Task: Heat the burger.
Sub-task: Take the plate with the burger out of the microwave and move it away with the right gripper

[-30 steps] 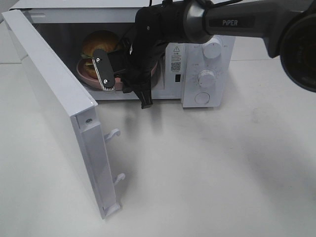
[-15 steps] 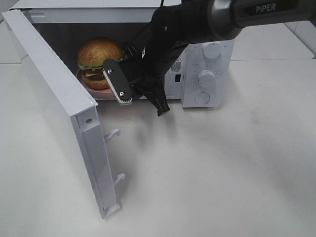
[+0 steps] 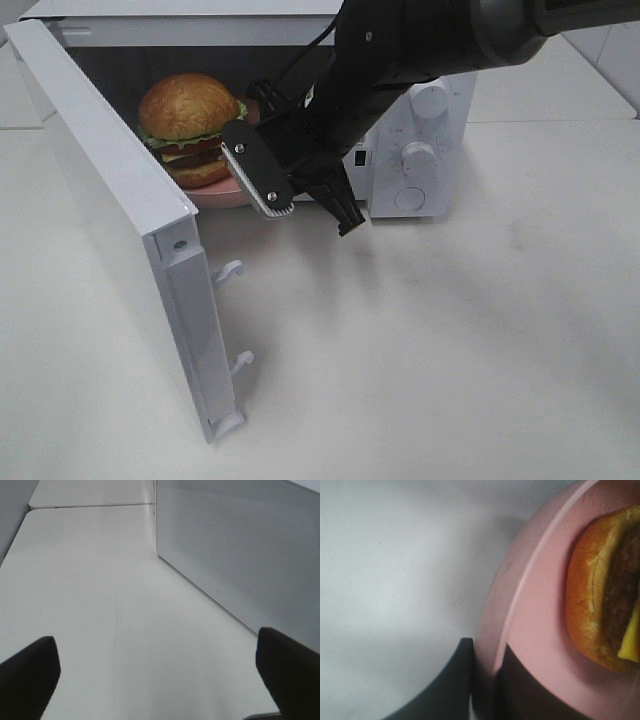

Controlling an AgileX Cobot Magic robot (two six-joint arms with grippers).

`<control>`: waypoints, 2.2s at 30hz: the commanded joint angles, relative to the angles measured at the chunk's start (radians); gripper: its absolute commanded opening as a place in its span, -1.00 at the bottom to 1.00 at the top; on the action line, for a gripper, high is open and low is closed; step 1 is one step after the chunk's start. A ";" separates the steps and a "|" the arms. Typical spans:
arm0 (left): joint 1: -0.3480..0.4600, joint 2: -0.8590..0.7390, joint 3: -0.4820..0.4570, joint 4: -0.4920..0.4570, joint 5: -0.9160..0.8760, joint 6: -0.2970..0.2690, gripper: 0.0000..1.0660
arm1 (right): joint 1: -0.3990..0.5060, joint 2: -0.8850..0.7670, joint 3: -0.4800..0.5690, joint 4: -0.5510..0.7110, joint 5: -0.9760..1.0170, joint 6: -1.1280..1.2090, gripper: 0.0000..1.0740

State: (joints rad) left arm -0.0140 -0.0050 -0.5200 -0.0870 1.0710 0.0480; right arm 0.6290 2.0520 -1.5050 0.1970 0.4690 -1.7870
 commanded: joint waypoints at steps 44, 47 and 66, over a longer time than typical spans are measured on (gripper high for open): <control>0.002 -0.007 0.003 -0.004 -0.003 0.002 0.88 | -0.001 -0.541 0.584 0.026 -0.080 -0.009 -1.00; 0.002 -0.007 0.003 -0.004 -0.003 0.002 0.88 | -0.001 -0.588 0.623 0.026 -0.080 0.002 -1.00; 0.002 -0.007 0.003 -0.004 -0.003 0.002 0.88 | -0.001 -0.944 0.890 -0.044 -0.077 0.154 -1.00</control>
State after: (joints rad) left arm -0.0140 -0.0050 -0.5200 -0.0870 1.0710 0.0480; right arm 0.6290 1.1730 -0.6380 0.1570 0.4430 -1.6680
